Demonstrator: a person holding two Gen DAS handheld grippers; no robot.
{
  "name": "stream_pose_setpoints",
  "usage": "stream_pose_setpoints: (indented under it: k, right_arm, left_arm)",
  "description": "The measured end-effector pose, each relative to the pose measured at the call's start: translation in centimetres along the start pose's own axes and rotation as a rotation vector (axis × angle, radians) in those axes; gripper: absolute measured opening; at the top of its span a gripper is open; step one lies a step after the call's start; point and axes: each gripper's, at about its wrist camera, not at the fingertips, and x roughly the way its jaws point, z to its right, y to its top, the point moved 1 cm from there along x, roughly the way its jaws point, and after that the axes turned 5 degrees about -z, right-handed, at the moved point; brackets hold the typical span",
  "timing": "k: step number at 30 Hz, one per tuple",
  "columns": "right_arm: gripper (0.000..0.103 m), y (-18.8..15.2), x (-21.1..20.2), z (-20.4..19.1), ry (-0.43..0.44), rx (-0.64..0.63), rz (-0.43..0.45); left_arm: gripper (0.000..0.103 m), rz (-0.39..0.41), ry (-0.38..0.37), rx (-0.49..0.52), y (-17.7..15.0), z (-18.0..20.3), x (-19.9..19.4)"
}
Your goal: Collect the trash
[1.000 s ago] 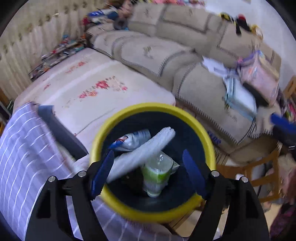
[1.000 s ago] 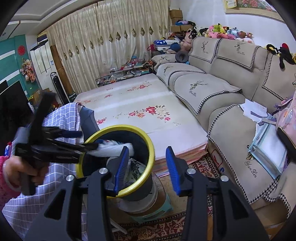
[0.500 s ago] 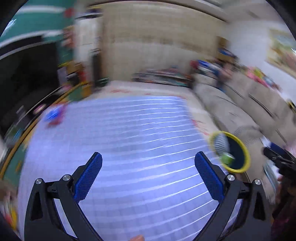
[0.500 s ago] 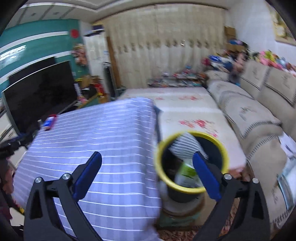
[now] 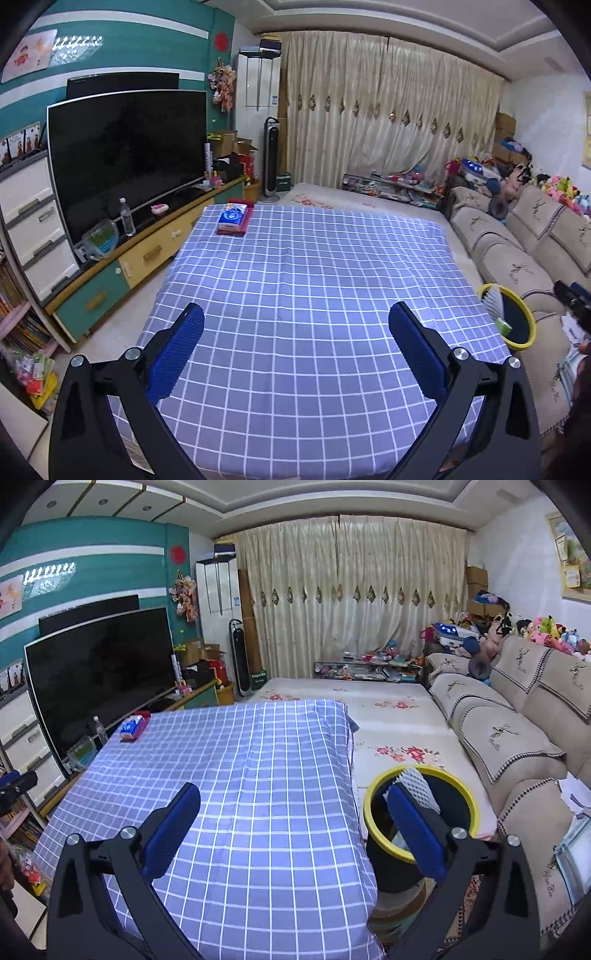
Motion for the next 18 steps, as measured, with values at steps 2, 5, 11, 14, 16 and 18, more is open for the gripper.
stream_pose_setpoints:
  k: [2,5,11,14,16,18]
  right_arm:
    - [0.097,-0.6,0.1,-0.5,-0.006,-0.013,-0.016]
    - [0.097,-1.4,0.0,-0.9,0.000,-0.021,-0.027]
    - [0.097,-1.7,-0.2,-1.5,0.016,-0.025,-0.025]
    - [0.097,-1.7,-0.1,-1.6,0.022,-0.024,-0.021]
    - [0.097,-1.7,0.0,-1.6,0.022,-0.021,-0.024]
    - [0.097,-1.8,0.0,-1.6,0.025,-0.019,-0.027]
  left_arm:
    - [0.098,-0.006,-0.013,-0.001,-0.7,0.0,-0.2]
    - [0.098,-0.010,-0.020,0.007,-1.6,0.2,-0.7]
    - [0.098,0.002,-0.017,0.011,-2.2,0.7,-1.7]
    - [0.098,0.001,-0.012,0.014,-2.1,0.9,-1.6]
    - [0.098,-0.007,-0.017,0.017,-2.1,1.1,-1.5]
    - [0.098,-0.013,-0.018,0.021,-2.2,1.4,-1.3]
